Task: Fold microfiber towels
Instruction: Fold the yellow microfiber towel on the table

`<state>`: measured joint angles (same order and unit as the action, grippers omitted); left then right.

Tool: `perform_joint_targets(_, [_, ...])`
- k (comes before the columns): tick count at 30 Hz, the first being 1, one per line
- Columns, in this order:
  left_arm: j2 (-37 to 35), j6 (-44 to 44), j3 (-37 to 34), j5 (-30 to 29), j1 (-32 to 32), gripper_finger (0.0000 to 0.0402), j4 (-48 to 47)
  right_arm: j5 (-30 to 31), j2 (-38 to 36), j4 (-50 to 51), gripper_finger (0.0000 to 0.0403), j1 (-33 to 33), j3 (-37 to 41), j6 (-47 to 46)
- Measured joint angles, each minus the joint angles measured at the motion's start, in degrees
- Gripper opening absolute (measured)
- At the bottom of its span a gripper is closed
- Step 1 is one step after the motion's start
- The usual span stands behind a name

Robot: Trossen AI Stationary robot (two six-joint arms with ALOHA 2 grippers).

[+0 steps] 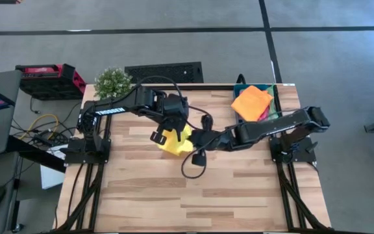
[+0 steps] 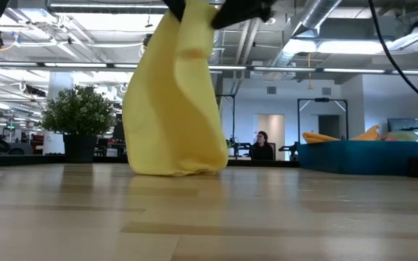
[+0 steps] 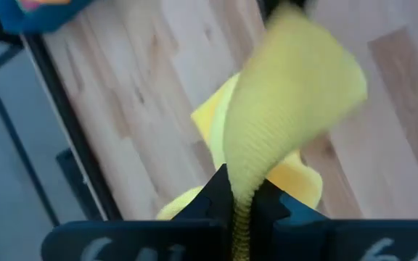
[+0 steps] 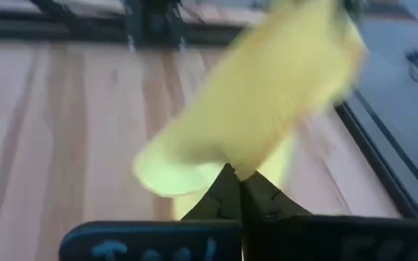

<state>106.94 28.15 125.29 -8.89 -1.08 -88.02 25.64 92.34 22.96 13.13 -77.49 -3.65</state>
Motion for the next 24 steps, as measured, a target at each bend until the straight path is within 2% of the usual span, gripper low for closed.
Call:
perform_joint_targets(4, [0.02, -2.91, 0.0, -4.01, -0.06, 0.0, -1.64, 2.39, -5.31, 9.06, 0.0002, -0.02, -0.04, -4.01])
perform_joint_targets(9, [0.07, -4.33, 0.09, -4.51, -1.01, 0.0, 0.78, 5.19, -12.3, 17.52, 0.0001, -0.56, -0.07, -6.81])
perform_joint_targets(14, [-0.09, -4.0, -0.04, -6.45, -3.18, 0.0, 1.05, 8.6, -18.19, 21.35, 0.0001, -2.54, 0.08, -4.39])
perform_joint_targets(18, [-0.04, -3.48, -0.02, -11.46, -5.7, 0.0, 4.0, 11.81, -20.5, 22.32, 0.0001, -5.38, -0.02, -1.95])
perform_joint_targets(22, [-0.02, -3.37, 0.0, -8.26, -8.82, 0.0, 5.9, 11.67, -21.33, 22.38, 0.0001, -7.67, 0.0, -1.88])
perform_joint_targets(24, [0.0, -3.43, 0.0, -7.37, -9.66, 0.0, 6.36, 8.4, -21.19, 22.85, 0.0005, -7.97, 0.0, -1.99])
